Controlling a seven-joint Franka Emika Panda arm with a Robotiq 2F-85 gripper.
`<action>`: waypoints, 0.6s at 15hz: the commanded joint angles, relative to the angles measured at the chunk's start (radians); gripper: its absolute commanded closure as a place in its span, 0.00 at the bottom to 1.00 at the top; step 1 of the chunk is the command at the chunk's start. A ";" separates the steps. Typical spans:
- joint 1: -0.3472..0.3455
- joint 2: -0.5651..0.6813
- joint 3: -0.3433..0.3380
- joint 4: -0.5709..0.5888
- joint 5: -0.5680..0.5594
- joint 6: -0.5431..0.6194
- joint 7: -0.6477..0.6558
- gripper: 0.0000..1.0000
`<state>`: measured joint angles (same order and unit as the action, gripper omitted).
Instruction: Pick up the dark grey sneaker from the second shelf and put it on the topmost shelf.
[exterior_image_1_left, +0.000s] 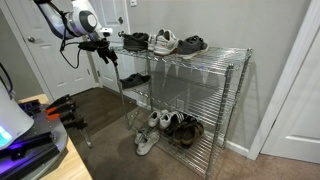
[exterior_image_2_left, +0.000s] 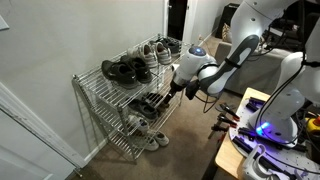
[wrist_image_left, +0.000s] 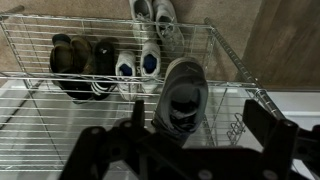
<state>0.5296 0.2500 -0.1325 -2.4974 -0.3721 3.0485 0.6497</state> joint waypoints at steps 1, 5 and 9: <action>0.153 0.146 -0.106 0.167 -0.063 -0.074 0.159 0.00; 0.251 0.259 -0.177 0.249 -0.041 -0.035 0.266 0.00; 0.300 0.356 -0.232 0.295 -0.034 0.067 0.328 0.00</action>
<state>0.7884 0.5376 -0.3121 -2.2333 -0.4021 3.0333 0.9169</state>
